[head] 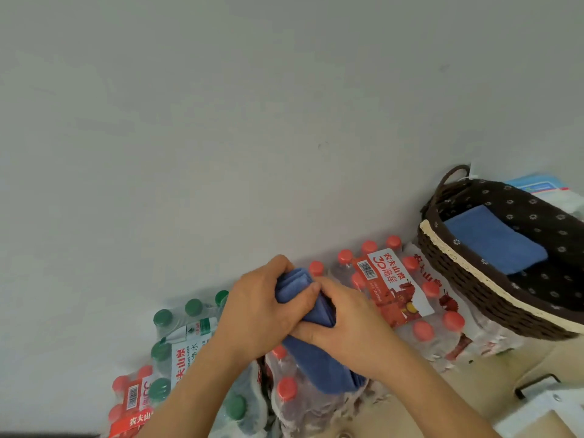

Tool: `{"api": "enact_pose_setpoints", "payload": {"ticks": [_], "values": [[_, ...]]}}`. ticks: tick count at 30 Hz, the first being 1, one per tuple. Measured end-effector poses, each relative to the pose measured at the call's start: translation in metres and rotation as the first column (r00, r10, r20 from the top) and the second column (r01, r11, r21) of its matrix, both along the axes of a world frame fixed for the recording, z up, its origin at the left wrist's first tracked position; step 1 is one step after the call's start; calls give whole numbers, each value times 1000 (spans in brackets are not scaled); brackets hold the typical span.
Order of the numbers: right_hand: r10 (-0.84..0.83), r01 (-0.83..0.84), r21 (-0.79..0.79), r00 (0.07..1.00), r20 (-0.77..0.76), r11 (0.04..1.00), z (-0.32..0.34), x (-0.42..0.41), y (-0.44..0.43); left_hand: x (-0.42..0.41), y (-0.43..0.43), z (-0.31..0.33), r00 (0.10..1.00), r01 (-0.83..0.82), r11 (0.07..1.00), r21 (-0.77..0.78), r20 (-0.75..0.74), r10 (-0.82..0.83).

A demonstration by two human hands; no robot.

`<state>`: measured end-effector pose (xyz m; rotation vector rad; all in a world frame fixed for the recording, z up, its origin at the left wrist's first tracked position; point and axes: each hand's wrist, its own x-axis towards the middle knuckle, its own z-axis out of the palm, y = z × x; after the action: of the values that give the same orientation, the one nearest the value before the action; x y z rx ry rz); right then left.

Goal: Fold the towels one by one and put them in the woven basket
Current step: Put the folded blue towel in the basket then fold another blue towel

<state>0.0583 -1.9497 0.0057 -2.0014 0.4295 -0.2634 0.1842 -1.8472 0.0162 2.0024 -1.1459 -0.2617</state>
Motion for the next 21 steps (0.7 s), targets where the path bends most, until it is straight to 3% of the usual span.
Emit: {"api": "enact_pose_setpoints", "payload": {"ticks": [4, 8, 11, 14, 16, 21], "values": [[-7, -27, -126, 964, -267, 992, 1, -33, 6, 0, 4, 1, 985, -79, 993, -87, -161, 64], [-73, 16, -173, 942, -328, 985, 8, -67, 9, -16, -3, -7, 971, -91, 996, -20, -222, 84], [-104, 57, -135, 921, -374, 989, 13, -88, 1, -33, -8, -10, 961, 37, 999, -8, -273, -38], [-109, 1, -234, 886, -451, 972, 17, -99, -7, -52, -18, -1, 950, 249, 967, -58, -178, -256], [-130, 2, -282, 891, -436, 959, 22, -100, -13, -65, -29, 11, 929, 360, 929, -81, -58, -365], [-127, 113, -78, 969, -211, 991, 47, -125, -53, -88, -77, 41, 867, 494, 855, -160, 10, -499]]}}
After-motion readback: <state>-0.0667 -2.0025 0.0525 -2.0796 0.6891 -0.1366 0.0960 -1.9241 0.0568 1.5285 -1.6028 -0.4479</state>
